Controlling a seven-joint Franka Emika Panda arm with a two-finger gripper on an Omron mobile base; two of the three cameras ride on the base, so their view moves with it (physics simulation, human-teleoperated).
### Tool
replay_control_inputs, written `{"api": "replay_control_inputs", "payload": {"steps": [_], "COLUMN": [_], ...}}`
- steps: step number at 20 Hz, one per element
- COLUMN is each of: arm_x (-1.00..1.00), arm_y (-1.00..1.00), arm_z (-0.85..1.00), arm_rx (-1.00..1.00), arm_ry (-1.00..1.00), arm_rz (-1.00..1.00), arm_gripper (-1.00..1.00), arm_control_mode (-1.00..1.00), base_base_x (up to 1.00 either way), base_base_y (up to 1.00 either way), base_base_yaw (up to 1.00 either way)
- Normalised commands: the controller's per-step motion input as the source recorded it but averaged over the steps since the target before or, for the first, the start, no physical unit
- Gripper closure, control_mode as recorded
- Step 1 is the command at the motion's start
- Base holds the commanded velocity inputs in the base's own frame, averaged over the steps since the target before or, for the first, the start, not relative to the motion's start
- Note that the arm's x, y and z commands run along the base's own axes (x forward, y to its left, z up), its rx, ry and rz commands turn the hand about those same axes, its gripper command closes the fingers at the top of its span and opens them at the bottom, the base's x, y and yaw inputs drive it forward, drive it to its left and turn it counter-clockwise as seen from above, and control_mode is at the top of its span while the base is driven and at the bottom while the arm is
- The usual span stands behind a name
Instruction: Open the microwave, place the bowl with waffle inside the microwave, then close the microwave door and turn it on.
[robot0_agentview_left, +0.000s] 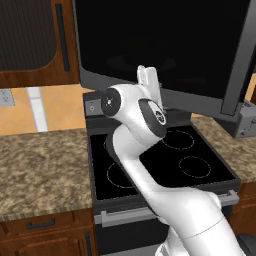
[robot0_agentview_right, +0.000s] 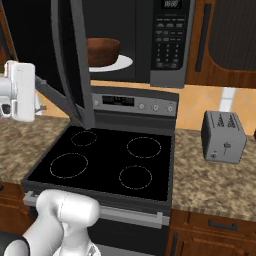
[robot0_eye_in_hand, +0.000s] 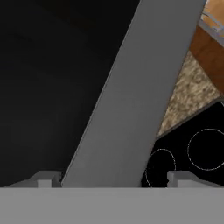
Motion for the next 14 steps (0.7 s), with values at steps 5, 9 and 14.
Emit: {"api": "replay_control_inputs", "payload": {"steps": [5,9,14], "arm_x": [0.64,0.69,0.53], "arm_y": [-0.59,-0.74,-0.68], "arm_z": [-0.02,-0.24,-0.18], "arm_rx": [0.35,0.30,0.31], "arm_ry": [0.00,-0.01,-0.16], "arm_rz": [0.05,0.14,0.24], "arm_gripper": [-1.00,-1.00,-1.00], "arm_control_mode": [-1.00,-1.00,-1.00], "base_base_x": [0.00,0.00,0.00], "base_base_y": [0.00,0.00,0.00], "base_base_yaw": [0.00,0.00,0.00]}}
